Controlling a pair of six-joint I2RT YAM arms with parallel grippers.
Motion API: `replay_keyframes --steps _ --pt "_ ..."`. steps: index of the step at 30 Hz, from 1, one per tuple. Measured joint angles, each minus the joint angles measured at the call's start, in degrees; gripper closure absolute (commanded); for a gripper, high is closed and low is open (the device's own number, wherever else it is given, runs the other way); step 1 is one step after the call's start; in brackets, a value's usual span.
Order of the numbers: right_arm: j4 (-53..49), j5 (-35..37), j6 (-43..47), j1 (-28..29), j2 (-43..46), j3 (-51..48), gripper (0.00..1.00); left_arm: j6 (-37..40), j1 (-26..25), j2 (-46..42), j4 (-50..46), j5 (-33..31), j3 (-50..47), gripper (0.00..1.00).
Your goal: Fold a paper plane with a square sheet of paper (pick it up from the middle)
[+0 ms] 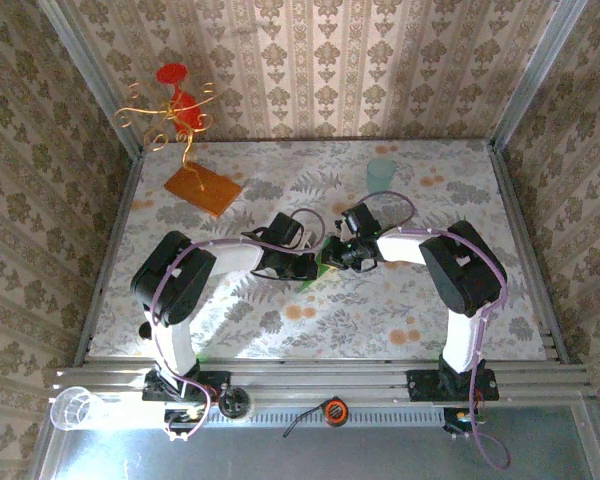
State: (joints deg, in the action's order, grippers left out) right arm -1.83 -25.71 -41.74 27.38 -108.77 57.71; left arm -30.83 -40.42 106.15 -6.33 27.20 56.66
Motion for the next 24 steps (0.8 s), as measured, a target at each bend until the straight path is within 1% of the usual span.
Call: replay_keyframes --steps 5,9,13,24 --pt "-0.1 0.4 0.8 0.0 -0.2 0.1 0.93 0.0 0.0 0.0 0.0 0.2 0.0 0.91" --pt "-0.1 0.3 1.7 0.0 -0.7 0.7 0.94 0.0 0.0 -0.1 0.6 1.1 0.0 0.89" --pt "-0.1 0.2 2.8 0.0 -1.0 1.0 0.95 -0.1 0.0 -0.1 1.4 1.9 0.0 0.89" --pt "-0.4 -0.5 4.3 -0.2 -2.3 2.6 0.96 0.0 1.0 0.8 2.1 2.8 0.0 0.9"
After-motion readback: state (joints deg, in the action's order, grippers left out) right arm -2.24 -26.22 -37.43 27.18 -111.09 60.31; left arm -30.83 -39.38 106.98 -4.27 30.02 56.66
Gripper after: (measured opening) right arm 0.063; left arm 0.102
